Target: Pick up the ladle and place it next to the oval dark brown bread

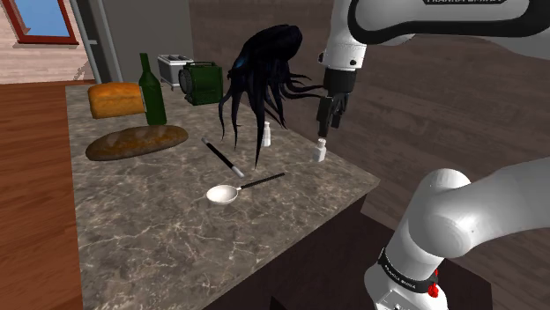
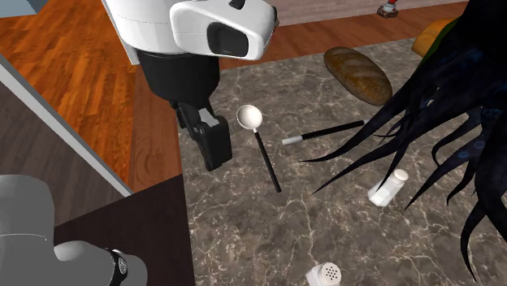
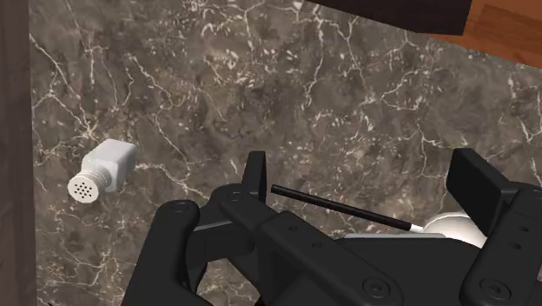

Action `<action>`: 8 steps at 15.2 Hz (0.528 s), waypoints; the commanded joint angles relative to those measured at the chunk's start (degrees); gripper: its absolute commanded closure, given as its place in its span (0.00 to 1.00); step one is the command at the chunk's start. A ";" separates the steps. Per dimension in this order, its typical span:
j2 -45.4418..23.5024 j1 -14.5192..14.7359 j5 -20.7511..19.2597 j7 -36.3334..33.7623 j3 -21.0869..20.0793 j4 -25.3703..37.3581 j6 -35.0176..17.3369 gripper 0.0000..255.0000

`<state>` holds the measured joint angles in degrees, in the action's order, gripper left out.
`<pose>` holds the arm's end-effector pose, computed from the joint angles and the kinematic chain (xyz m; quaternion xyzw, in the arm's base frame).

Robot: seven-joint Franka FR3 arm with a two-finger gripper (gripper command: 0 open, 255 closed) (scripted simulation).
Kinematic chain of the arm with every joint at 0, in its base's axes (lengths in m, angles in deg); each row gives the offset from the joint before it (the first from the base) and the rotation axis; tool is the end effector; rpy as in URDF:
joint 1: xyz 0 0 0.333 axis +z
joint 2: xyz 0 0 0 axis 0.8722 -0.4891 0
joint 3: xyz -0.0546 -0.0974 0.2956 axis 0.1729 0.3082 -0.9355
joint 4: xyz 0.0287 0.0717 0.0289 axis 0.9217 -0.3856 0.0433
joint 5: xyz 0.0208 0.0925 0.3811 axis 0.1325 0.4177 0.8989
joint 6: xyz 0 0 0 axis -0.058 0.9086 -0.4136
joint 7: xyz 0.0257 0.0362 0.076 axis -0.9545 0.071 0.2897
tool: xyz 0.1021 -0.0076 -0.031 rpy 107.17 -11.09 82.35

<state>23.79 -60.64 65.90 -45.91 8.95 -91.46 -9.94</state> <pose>0.3080 -0.0110 0.5644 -0.9983 -0.0488 0.0238 0.0208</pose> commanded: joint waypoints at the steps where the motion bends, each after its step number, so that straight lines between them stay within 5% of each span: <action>1: 0.00 0.00 0.00 0.00 0.00 0.00 0.00 0.00; 8: -11.84 6.32 -4.25 17.15 1.35 -0.99 -13.55 0.00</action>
<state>13.77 -55.03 62.48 -31.81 9.80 -92.27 -21.23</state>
